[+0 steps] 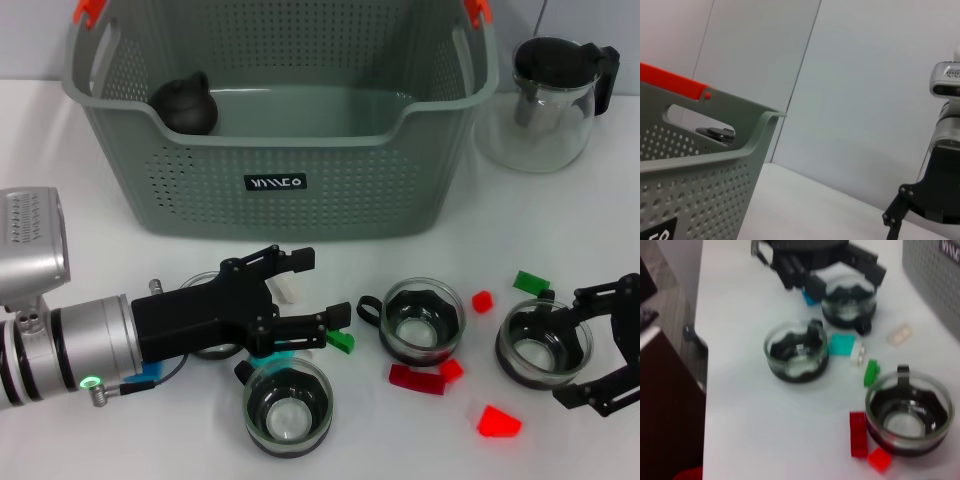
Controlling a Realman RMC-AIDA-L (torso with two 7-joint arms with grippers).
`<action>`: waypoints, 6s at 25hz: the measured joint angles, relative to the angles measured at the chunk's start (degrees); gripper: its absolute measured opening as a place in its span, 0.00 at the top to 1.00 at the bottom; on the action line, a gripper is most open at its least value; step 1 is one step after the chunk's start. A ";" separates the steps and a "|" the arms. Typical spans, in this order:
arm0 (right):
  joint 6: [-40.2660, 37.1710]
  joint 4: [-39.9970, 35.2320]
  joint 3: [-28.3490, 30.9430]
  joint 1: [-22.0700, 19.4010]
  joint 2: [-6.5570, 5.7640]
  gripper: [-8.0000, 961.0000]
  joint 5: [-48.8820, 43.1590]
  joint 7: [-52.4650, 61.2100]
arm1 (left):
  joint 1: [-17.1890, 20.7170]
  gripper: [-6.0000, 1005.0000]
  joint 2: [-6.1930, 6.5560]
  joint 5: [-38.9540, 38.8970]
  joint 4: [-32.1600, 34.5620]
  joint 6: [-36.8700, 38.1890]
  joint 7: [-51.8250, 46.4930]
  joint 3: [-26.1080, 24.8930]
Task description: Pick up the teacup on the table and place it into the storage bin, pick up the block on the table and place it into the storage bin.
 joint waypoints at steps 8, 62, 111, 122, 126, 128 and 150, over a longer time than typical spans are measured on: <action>3.74 -0.40 -3.40 1.32 1.04 0.03 -4.14 1.04 | 0.04 0.07 -0.25 -0.08 0.02 -0.20 0.00 -0.73; 16.37 1.69 -26.49 2.83 1.26 0.85 -7.15 13.31 | 0.78 0.07 -0.41 -0.95 -1.01 -3.87 0.92 -1.50; 51.62 24.63 -18.74 32.99 -2.37 0.93 12.96 19.76 | 2.51 0.07 0.14 -1.36 -0.92 -0.81 3.69 -2.03; 63.24 32.56 -23.47 33.38 -1.36 0.93 10.68 18.38 | 2.48 0.07 0.14 -1.56 -0.87 -0.88 3.70 -2.08; 63.80 33.54 -23.67 33.34 -1.35 0.93 9.41 18.36 | 2.28 0.07 0.14 -1.57 -0.91 -1.36 3.72 -2.08; 63.85 33.73 -23.72 33.33 -1.30 0.93 8.88 18.37 | 2.26 0.07 0.14 -1.58 -0.92 -1.44 3.74 -2.08; 61.73 26.41 -23.88 30.22 -0.29 0.59 8.70 19.21 | 2.77 0.07 0.14 -1.64 -1.01 -1.43 3.60 -2.21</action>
